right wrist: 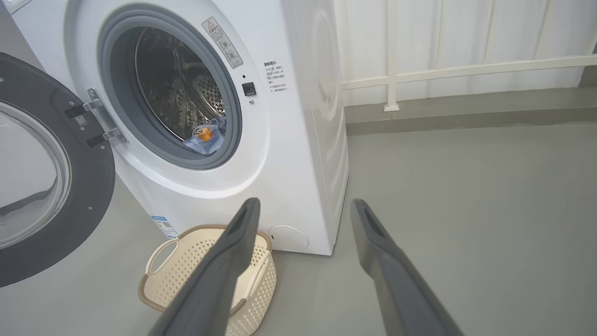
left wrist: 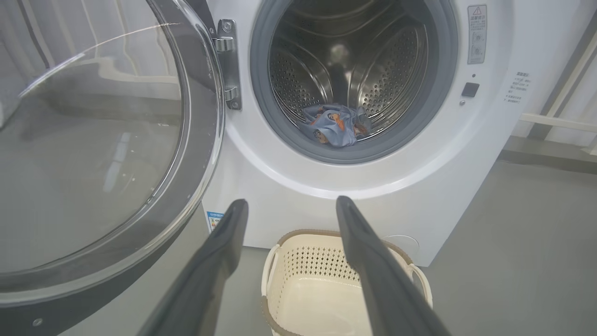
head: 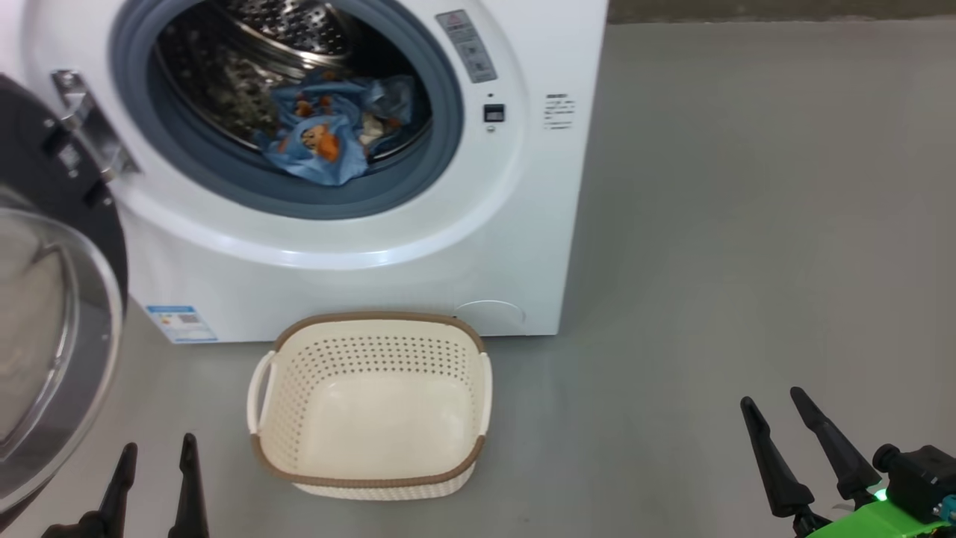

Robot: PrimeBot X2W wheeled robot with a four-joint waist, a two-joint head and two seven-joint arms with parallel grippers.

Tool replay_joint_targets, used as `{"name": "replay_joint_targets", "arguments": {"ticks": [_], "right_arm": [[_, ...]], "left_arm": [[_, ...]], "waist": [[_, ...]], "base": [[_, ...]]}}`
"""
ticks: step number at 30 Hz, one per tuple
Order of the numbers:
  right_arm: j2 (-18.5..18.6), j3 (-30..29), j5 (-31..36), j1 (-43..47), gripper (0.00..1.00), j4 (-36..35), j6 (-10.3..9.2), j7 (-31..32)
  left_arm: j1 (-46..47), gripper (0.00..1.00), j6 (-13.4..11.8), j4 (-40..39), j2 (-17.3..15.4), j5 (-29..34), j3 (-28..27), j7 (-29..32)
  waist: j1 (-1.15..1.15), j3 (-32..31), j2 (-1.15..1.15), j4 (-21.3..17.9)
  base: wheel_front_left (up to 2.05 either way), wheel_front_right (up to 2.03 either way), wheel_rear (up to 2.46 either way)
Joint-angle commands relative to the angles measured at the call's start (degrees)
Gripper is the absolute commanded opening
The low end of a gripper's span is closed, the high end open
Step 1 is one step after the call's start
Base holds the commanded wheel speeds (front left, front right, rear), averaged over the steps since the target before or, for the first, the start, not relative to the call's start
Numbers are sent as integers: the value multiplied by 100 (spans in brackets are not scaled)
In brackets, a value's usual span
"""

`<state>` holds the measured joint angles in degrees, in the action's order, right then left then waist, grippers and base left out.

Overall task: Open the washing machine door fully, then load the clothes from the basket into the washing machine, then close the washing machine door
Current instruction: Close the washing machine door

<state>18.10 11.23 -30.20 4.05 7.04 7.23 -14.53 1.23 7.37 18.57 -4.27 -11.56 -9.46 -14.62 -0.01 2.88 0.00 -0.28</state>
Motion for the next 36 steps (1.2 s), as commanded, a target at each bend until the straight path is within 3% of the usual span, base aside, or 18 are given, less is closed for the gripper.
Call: {"name": "replay_joint_targets", "arguments": {"ticks": [1, 27, 36], "right_arm": [[136, 116, 100, -133, 100, -144, 25, -47], [289, 776, 62, -459, 100, -110, 25, -47], [349, 983, 52, -570, 100, -114, 25, -47]], "left_arm": [[145, 100, 10, -160, -65, -29, -197, -38], [-347, 100, 9, -282, 131, -234, -379, -38], [-474, 100, -33, -377, 137, -385, -353, -38]], "waist": [[1, 1, 0, 166], [1, -67, 0, 2530], [1, -40, 0, 3006]], "base": [[0, 0, 0], [0, 0, 0], [0, 0, 0]]}}
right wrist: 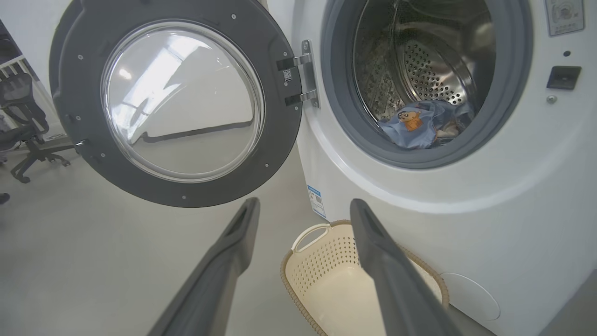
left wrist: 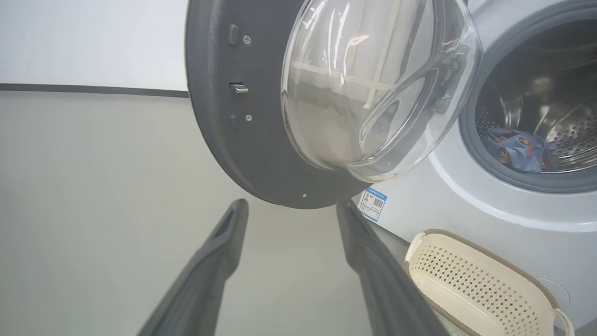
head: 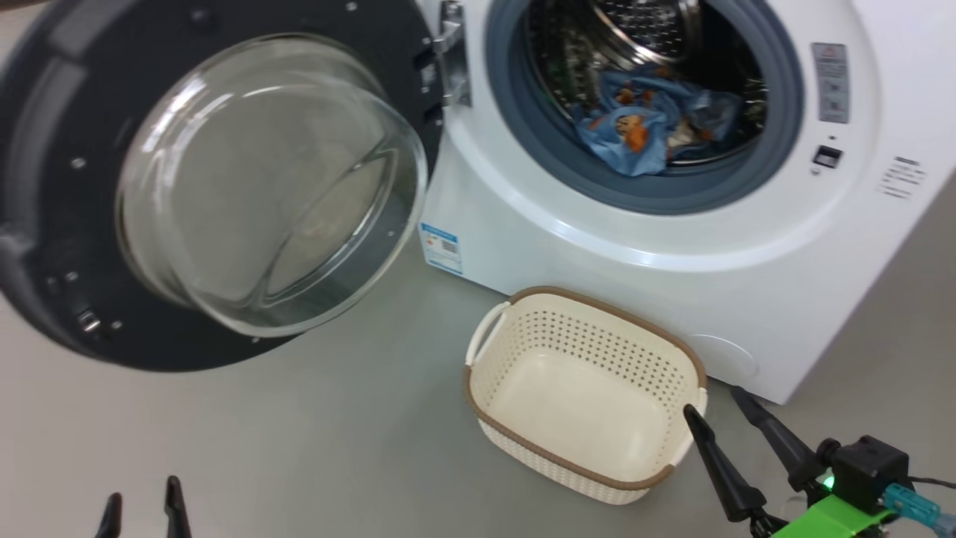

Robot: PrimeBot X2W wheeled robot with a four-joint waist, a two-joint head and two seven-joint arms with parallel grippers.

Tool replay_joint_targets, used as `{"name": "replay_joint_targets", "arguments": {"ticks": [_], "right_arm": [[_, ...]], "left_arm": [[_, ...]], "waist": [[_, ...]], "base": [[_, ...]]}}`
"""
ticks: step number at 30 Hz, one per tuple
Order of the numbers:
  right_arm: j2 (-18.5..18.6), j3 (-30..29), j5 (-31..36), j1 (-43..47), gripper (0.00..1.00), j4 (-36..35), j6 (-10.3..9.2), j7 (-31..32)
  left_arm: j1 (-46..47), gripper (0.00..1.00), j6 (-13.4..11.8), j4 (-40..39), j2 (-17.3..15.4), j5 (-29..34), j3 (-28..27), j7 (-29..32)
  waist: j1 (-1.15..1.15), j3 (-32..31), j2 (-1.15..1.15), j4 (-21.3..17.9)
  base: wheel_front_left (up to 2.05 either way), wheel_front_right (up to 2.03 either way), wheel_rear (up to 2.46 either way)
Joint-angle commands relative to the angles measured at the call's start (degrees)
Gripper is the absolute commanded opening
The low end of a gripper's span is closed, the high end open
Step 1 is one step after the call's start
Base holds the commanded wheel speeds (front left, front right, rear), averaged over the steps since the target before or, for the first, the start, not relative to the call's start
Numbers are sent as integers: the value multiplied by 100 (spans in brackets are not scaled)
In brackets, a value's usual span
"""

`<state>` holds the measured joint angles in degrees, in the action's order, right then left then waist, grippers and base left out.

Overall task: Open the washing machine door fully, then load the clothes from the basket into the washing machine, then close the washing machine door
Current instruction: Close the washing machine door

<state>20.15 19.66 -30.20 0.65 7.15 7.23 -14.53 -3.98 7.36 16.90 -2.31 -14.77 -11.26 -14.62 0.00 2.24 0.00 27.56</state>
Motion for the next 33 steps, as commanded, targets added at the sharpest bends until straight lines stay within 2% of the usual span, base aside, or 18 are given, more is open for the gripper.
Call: {"name": "replay_joint_targets", "arguments": {"ticks": [1, 9, 16, 18, 19, 21, 22, 25, 29, 33], "right_arm": [[156, 179, 44, -267, 100, -116, 25, -47], [213, 372, -26, -437, 100, -50, 25, -47], [172, 324, -42, -350, 100, -53, 25, -47], [153, 278, -34, -302, 100, -62, 25, -47], [145, 258, -28, -279, 100, -72, 25, -47], [127, 216, -17, -235, 100, -91, 25, -47], [116, 192, -13, -215, 100, -102, 25, -47], [82, 144, 13, -178, 100, -136, 25, -47], [71, 164, 35, -208, 100, -181, 25, -47], [101, 187, 29, -282, 100, -203, 25, -47]], "left_arm": [[28, 100, -48, -240, -58, -97, -175, -38], [-108, 100, -182, -438, -57, -253, -95, -38], [-53, 100, -178, -506, -57, -276, -67, -38], [17, 47, -147, -576, -57, -308, -125, -38], [61, 40, -127, -618, -57, -304, -160, -38], [177, 18, -87, -704, -92, -310, -221, -38], [257, 0, -68, -767, -132, -331, -258, -38], [550, 0, -24, -929, -305, -517, -387, -38], [1030, 0, 2, -1099, -738, -867, -553, -38], [1698, 0, 10, -1064, -1283, -1791, -745, 60]], "waist": [[0, 39, 0, 232], [0, 83, 0, 263], [0, 68, 0, 235], [0, 78, 0, 229], [0, 84, 0, 227], [0, 102, 0, 223], [0, 115, 0, 224], [0, 161, 0, 224], [0, 286, 0, 160], [0, 427, 0, 95]], "base": [[0, 0, 0], [0, 0, 0], [0, 0, 0], [0, 0, 0], [0, 0, 0], [0, 0, 0], [0, 0, 0], [0, 0, 0], [0, 0, 0], [0, 0, 0]]}}
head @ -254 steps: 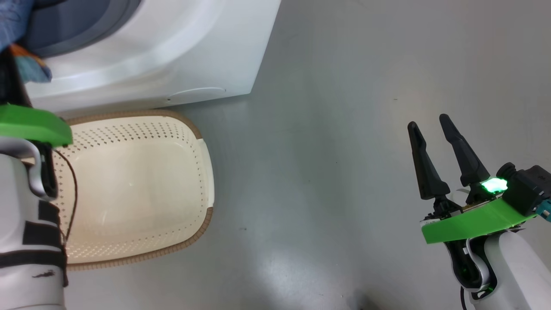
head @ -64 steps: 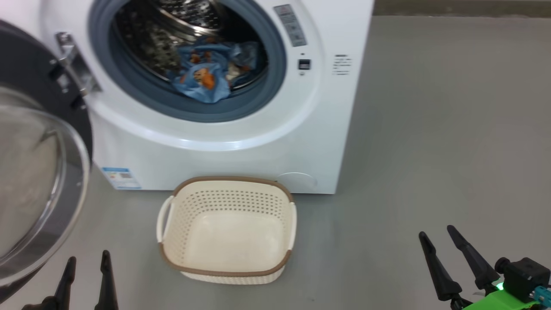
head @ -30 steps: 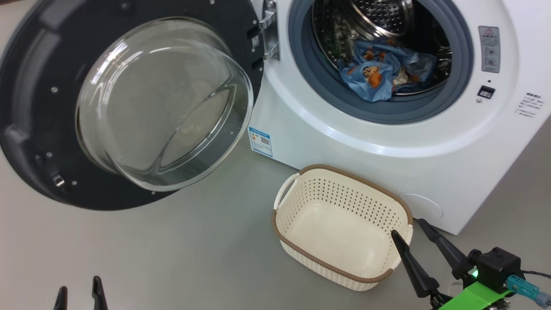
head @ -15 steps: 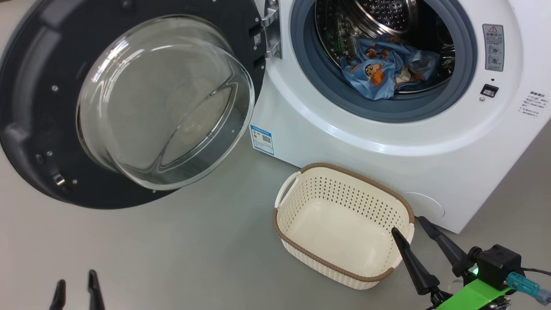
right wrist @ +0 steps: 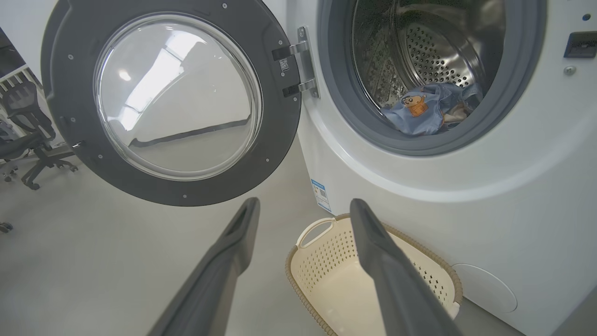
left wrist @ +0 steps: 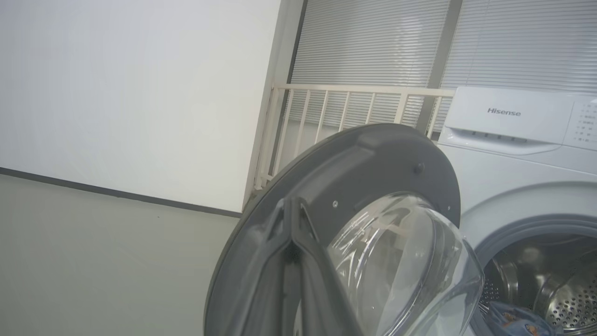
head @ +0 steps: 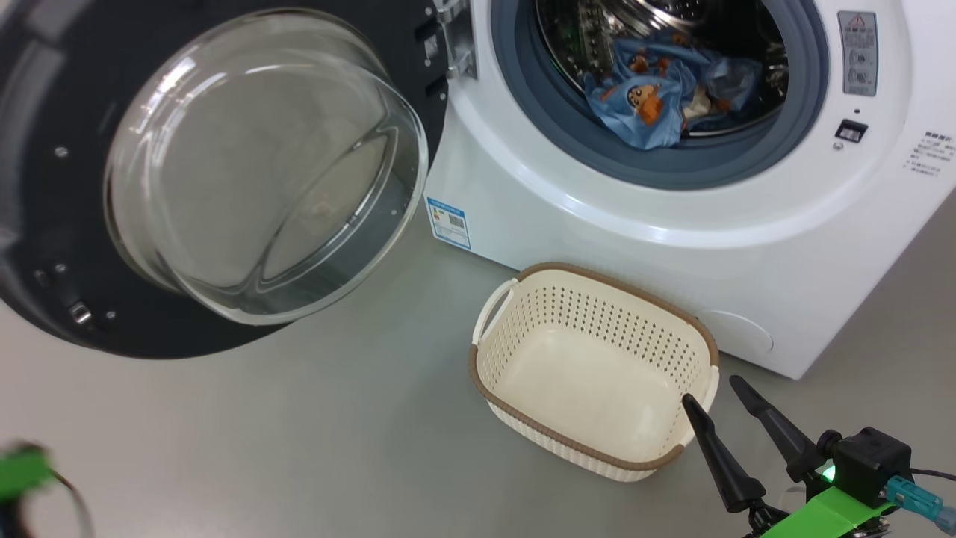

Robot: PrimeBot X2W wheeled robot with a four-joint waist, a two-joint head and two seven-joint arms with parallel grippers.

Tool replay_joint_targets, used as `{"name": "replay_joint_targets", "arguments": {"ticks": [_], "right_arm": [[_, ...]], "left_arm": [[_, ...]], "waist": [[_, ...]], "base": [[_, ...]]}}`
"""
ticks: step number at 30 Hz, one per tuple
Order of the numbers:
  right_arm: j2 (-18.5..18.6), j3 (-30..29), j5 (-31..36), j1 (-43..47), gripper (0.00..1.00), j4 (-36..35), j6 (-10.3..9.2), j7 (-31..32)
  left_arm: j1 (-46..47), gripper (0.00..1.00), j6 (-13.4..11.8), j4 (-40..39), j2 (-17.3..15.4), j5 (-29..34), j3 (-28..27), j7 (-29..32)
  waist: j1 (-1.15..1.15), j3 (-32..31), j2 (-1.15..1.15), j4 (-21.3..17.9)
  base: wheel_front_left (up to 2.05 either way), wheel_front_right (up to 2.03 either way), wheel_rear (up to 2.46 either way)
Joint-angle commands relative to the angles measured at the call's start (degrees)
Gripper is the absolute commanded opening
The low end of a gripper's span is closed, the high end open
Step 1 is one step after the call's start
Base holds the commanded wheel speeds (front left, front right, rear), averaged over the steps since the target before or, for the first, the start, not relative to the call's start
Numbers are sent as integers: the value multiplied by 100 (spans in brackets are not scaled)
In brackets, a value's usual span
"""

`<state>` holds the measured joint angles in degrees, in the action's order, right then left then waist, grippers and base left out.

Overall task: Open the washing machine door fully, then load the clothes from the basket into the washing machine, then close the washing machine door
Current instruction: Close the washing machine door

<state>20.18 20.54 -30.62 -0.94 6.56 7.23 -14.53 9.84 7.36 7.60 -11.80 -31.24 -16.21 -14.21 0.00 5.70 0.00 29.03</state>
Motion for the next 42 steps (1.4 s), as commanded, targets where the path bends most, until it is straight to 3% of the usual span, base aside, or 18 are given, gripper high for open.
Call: {"name": "replay_joint_targets", "arguments": {"ticks": [1, 9, 12, 18, 30, 42], "right_arm": [[109, 110, 74, -147, 100, -154, 25, -47], [301, 87, 55, -275, 100, -244, 25, -47], [398, 101, 54, -350, 100, -282, 25, -47], [559, 144, 48, -457, 100, -347, 25, -47], [828, 300, 23, -572, 100, -457, 25, -47], [919, 319, 2, -594, 100, -486, 25, -47]], "left_arm": [[487, 0, 10, -68, -534, -375, -304, 64], [1931, 0, 12, 1027, -1655, -2019, -626, 825], [2450, 0, 12, 1662, -1934, -2541, -725, 1208], [3146, 0, 13, 2570, -2165, -3265, -760, 1901], [4039, 0, -45, 4080, -2728, -3402, -351, 3084], [4309, 0, -18, 4589, -2717, -3449, -39, 3745]], "waist": [[0, 120, 0, -74], [0, 505, 0, -178], [0, 687, 0, -233], [0, 945, 0, -291], [0, 1281, 0, -380], [0, 1354, 0, -374]], "base": [[0, 0, 0], [0, 0, 0], [0, 0, 0], [0, 0, 0], [0, 0, 0], [0, 0, 0]]}}
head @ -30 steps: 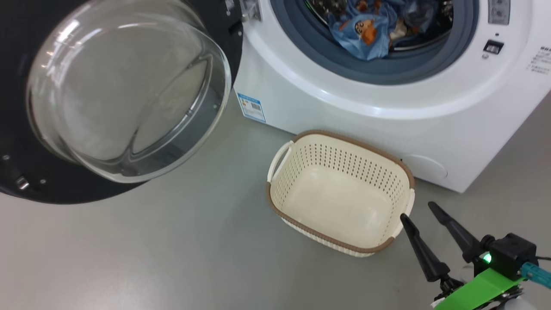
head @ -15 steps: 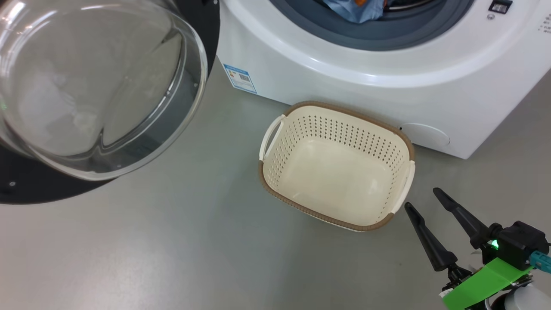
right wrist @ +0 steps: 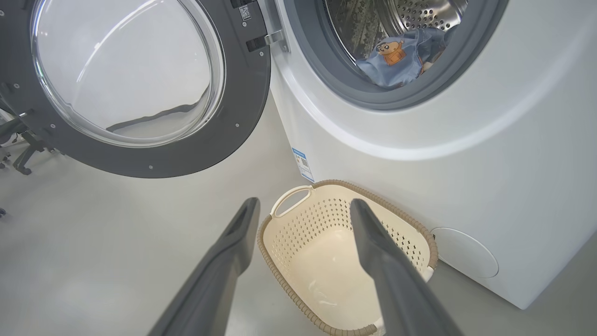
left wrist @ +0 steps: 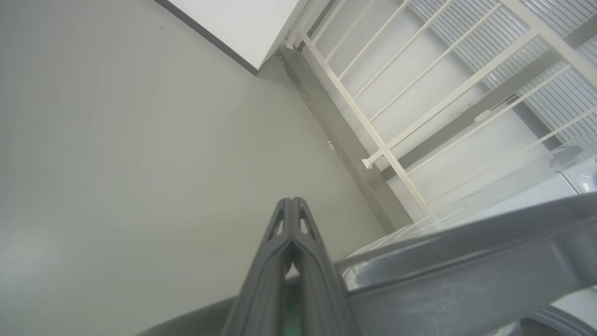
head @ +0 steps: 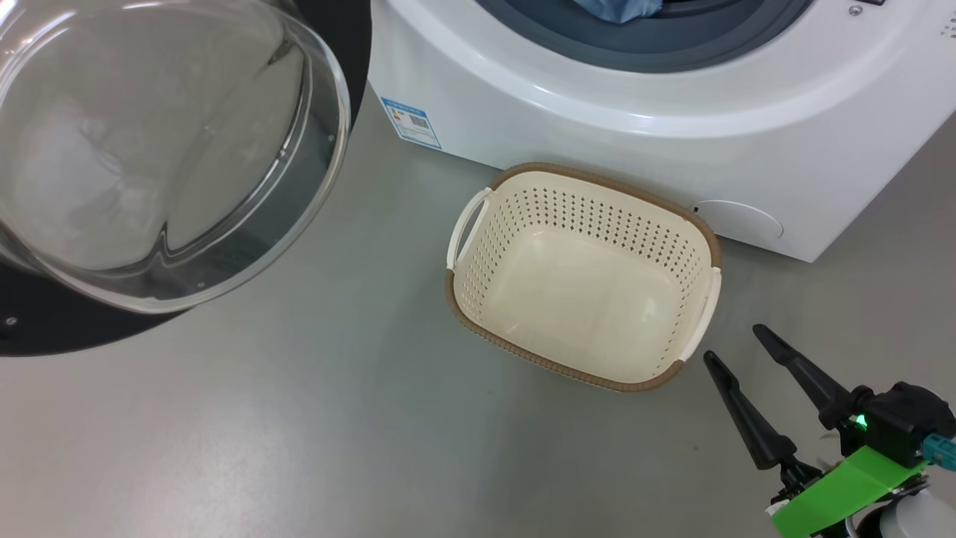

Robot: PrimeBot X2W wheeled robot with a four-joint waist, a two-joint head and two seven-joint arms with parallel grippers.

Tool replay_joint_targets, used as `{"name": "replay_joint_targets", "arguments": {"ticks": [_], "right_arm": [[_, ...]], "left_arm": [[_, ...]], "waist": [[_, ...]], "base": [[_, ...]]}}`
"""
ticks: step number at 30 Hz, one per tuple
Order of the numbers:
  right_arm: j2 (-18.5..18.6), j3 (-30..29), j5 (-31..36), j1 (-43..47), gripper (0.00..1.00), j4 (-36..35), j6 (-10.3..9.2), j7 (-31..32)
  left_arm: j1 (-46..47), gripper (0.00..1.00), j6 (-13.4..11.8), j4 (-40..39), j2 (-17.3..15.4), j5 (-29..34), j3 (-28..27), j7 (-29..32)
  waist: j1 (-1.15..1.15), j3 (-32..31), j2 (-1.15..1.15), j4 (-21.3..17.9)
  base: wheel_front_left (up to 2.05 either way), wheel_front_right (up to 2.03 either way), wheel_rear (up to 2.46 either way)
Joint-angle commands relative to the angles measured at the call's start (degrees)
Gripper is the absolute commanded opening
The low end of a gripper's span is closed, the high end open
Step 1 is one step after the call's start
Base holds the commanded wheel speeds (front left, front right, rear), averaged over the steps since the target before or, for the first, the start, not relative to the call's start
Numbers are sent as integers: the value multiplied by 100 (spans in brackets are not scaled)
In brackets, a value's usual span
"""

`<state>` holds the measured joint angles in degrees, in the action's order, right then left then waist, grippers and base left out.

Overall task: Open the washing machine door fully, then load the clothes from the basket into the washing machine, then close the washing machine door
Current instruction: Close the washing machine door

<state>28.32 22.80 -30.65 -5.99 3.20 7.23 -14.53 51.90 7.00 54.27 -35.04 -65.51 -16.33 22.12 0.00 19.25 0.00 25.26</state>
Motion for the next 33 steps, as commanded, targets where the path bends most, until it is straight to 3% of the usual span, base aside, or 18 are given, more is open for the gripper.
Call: {"name": "replay_joint_targets", "arguments": {"ticks": [1, 16, 33], "right_arm": [[105, 89, 5, -88, 100, -148, 25, -47], [11, 18, 11, -42, 100, -74, 25, -47], [-129, -85, 51, 166, 100, 14, 25, -47]], "left_arm": [[104, 0, 19, -65, -382, -23, 8, 186], [-217, 0, 45, -500, -285, -237, 441, 1430], [-916, 0, 34, -1667, -348, -805, 624, 3066]], "waist": [[0, -4, 0, 6], [0, -250, 0, 54], [0, -737, 0, 126]], "base": [[0, 0, 0], [0, 0, 0], [0, 0, 0]]}}
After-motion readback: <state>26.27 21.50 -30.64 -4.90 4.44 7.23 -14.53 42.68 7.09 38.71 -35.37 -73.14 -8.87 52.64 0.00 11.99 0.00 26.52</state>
